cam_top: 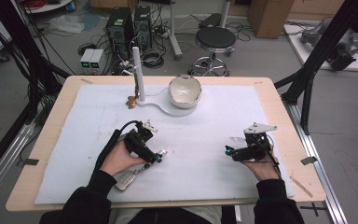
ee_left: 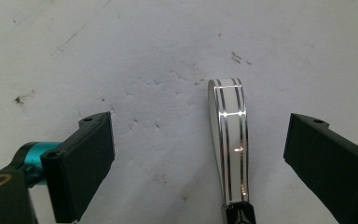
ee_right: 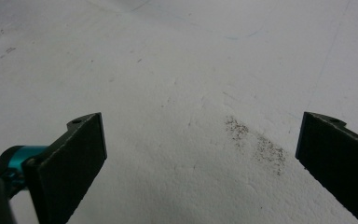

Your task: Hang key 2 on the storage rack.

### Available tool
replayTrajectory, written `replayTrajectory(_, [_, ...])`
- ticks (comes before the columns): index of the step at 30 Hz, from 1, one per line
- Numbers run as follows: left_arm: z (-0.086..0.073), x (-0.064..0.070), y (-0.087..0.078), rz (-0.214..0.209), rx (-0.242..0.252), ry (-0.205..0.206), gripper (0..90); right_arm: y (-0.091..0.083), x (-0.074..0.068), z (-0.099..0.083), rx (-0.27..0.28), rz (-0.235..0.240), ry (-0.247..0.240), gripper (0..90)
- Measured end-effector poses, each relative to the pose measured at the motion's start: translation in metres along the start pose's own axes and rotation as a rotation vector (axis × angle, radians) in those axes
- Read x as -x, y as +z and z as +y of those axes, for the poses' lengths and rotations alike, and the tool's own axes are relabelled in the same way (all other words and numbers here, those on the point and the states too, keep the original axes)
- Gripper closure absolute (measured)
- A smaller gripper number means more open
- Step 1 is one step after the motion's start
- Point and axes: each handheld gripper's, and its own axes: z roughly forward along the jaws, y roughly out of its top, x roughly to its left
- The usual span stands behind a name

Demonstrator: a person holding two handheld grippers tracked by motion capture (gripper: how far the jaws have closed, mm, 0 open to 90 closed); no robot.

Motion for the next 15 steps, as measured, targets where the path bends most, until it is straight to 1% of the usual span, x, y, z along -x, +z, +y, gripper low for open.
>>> replayTrajectory(2, [-0.0004, 0.0014, 0.0005, 0.006, -0.001, 0.010, 9.8, 0.0003, -0.0001, -0.0001, -0.002, -0.002, -0.001, 0.7])
replayTrajectory(5, [-0.0019, 0.0025, 0.0018, -0.006, -0.007, 0.007, 13.4, 0.0007, 0.0004, -0.0005, -0.006, -0.005, -0.002, 0.7])
replayTrajectory(8, [-0.0032, 0.0043, 0.0031, -0.010, -0.014, 0.018, 19.0, 0.0007, 0.0006, -0.0006, -0.006, -0.004, -0.004, 0.8])
replayTrajectory(10, [-0.0042, 0.0057, 0.0049, -0.016, -0.019, 0.022, 26.2, 0.0010, 0.0000, -0.0007, -0.008, -0.002, -0.002, 0.8])
replayTrajectory(11, [-0.0044, 0.0061, 0.0061, -0.021, -0.029, 0.027, 28.2, 0.0011, -0.0001, -0.0007, -0.008, -0.002, -0.002, 0.8])
replayTrajectory(13, [-0.0044, 0.0070, 0.0078, -0.028, -0.040, 0.033, 29.6, 0.0010, 0.0000, -0.0008, -0.009, -0.003, -0.003, 0.8])
replayTrajectory(15, [-0.0045, 0.0075, 0.0086, -0.033, -0.039, 0.032, 31.4, 0.0010, -0.0001, -0.0007, -0.008, -0.006, -0.003, 0.8])
